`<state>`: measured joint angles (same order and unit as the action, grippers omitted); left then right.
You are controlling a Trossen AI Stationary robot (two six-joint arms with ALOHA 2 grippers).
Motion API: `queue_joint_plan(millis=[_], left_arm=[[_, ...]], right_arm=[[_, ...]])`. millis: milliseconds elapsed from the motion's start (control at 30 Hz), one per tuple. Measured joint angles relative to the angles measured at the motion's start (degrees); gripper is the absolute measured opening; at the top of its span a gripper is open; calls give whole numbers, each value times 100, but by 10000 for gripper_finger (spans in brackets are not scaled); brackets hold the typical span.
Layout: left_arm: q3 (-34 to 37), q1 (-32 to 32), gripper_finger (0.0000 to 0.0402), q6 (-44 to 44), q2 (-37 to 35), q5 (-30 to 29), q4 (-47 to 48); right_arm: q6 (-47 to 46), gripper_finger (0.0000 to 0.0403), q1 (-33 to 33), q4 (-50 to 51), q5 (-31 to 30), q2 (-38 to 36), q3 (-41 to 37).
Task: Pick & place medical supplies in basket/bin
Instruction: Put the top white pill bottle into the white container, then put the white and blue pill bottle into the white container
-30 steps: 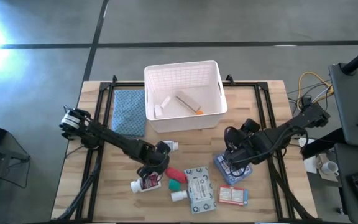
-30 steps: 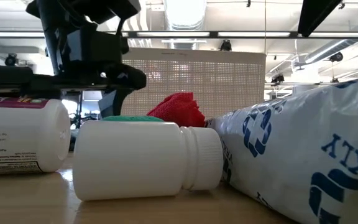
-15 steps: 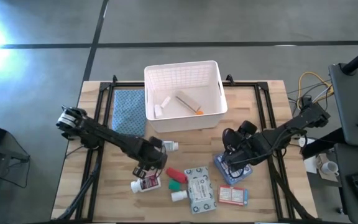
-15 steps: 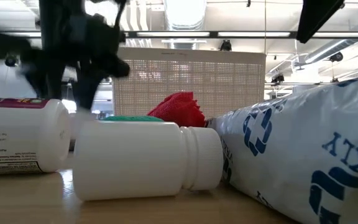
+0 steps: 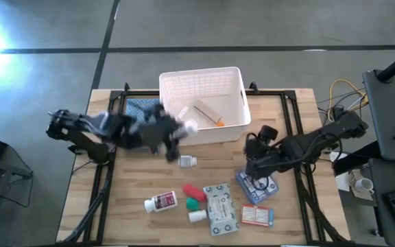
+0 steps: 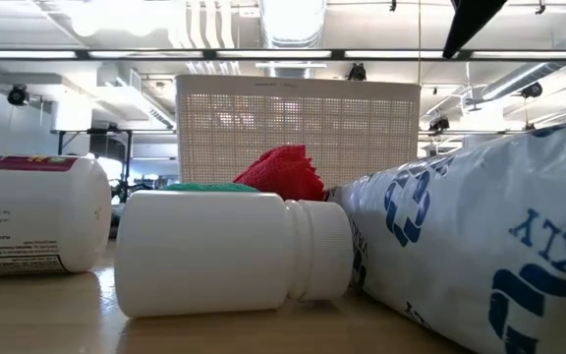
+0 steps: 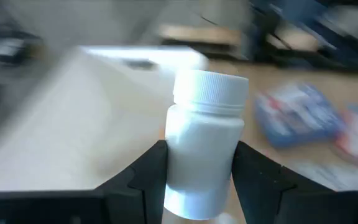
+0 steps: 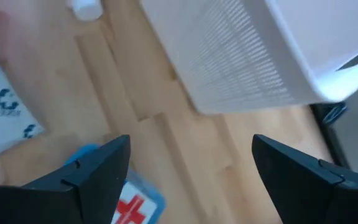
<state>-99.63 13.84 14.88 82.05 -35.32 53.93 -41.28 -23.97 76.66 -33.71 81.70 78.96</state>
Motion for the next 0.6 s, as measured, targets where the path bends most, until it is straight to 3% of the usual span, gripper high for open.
queue_joint_plan(millis=[167,367,600], left_arm=[[-537,-1389,139,-725,180,456,68],[-323,-2829,183,-748,444,520,14],[63,-3175,276,-965,718,1411,-141]], right_arm=[[226,324,247,-134,-252,-212,0],[11,324,395,-164,-217,-492,0],[-605,324,389,-155,-191,-881,0]])
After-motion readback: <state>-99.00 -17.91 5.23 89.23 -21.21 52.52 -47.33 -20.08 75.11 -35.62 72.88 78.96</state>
